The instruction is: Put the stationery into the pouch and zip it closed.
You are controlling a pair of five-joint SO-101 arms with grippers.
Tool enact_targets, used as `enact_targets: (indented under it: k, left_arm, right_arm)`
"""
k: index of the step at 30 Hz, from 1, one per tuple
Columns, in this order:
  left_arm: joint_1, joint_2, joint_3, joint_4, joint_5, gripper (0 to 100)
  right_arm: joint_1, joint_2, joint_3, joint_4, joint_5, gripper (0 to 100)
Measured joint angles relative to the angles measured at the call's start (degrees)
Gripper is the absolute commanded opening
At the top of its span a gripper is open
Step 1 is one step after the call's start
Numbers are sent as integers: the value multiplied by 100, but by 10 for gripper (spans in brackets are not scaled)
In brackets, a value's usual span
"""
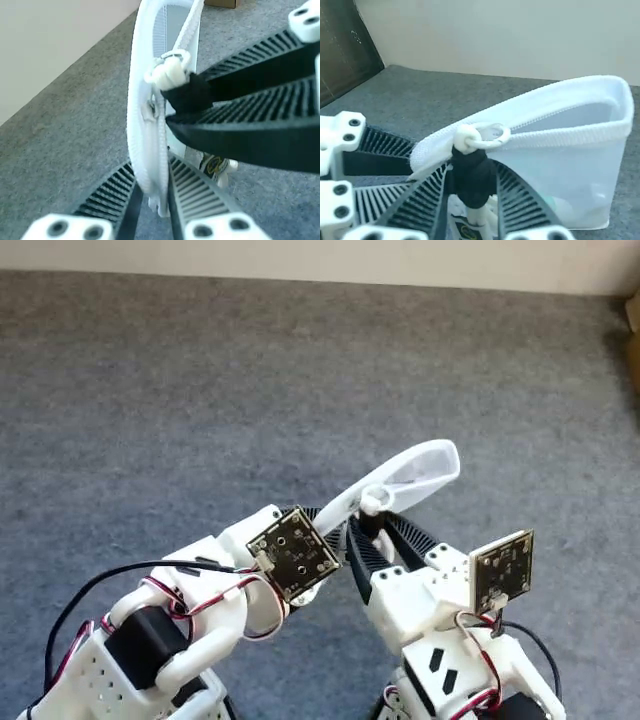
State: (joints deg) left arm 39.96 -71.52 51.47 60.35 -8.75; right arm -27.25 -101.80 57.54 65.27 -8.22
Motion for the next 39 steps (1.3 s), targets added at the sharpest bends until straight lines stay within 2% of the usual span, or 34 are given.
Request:
enact_targets:
  k: [4, 9, 17, 27, 32, 39]
  left_arm:
    - [0, 9, -18, -9, 0, 5]
    - [9, 70, -26, -18, -18, 5]
    - [9, 62, -26, -44, -26, 5]
    - [26, 70, -26, -44, -35, 5]
    - [26, 70, -26, -44, -35, 5]
    - [35, 79, -44, -53, -44, 5]
  right_arm:
    - [519, -9, 0, -53, 281, 5]
    - [1521, -9, -9, -53, 308, 5]
    - [2822, -9, 9, -633, 308, 5]
    - [3859, -9, 44, -967, 308, 5]
    - [4492, -9, 712, -1688, 316, 5]
    - [4879, -26, 1143, -2127, 316, 5]
